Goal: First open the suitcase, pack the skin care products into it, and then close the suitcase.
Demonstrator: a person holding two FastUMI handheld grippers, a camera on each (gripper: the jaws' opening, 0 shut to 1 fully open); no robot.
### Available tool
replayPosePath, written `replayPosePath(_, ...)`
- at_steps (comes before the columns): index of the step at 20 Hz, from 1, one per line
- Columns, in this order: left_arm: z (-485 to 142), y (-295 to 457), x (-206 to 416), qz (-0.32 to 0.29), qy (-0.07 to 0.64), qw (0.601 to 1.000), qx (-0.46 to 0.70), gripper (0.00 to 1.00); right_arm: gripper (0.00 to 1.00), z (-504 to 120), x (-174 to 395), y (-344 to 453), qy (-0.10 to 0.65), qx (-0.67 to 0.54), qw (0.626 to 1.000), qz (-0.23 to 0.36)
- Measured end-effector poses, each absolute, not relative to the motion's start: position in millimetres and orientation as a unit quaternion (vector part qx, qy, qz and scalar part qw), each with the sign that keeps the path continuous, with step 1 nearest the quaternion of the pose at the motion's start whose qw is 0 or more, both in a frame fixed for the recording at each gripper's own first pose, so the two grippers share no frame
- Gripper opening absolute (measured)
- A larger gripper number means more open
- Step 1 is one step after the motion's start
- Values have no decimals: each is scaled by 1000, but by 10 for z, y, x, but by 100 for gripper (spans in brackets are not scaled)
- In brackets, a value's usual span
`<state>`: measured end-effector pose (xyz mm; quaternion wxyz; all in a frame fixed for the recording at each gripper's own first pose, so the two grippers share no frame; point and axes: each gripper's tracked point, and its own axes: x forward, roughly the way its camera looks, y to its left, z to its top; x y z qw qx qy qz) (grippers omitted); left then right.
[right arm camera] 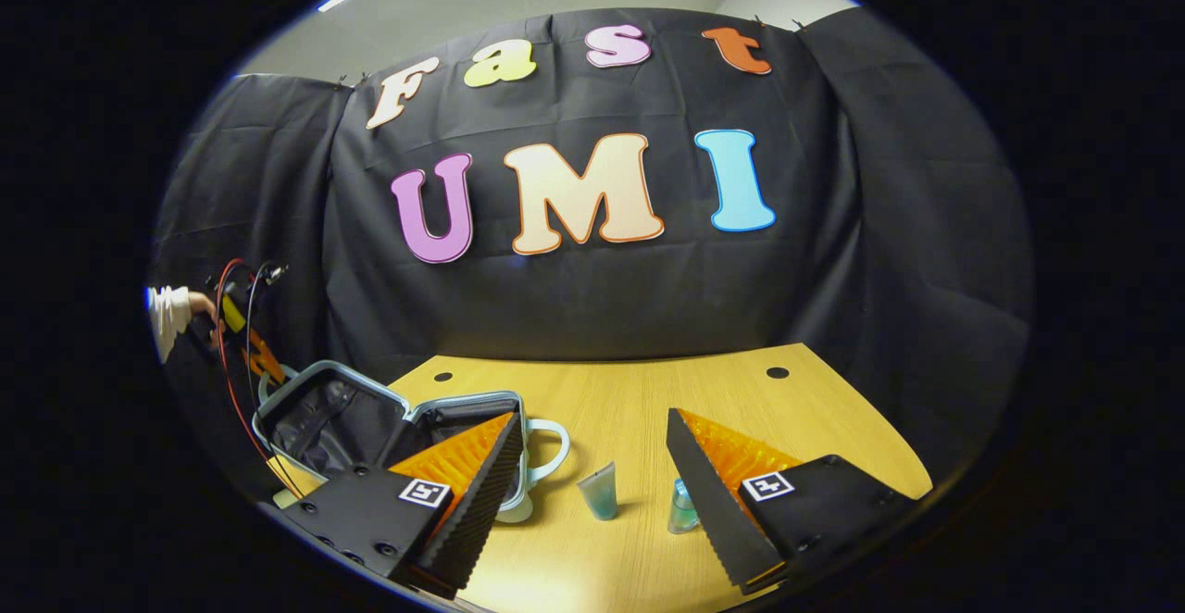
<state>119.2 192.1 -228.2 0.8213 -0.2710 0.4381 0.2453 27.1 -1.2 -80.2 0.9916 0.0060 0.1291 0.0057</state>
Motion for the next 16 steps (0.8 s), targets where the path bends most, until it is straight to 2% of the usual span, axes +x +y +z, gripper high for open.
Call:
replayPosePath(2,-2407,1948,1128,251,451,809,-282,0,95,-799,248,-30,130,6,992,-5)
replayPosePath(3,-2468,1925,1086,252,462,799,-290,0,98,-798,230,-31,131,5,991,-10)
replayPosePath(7,-2589,1914,1024,249,482,787,-294,0,98,-768,188,-14,128,-5,991,-22)
replayPosePath(10,-2613,1939,1003,249,485,785,-294,6,98,-796,184,22,132,-13,991,-22)
replayPosePath(14,-2565,1965,983,259,467,800,-274,100,98,-840,217,36,136,-11,991,-18)
replayPosePath(15,-2515,1992,992,264,464,806,-257,94,98,-858,231,26,137,-11,990,-17)
replayPosePath(16,-2457,1956,995,263,460,813,-240,97,98,-873,250,6,138,-12,990,-17)
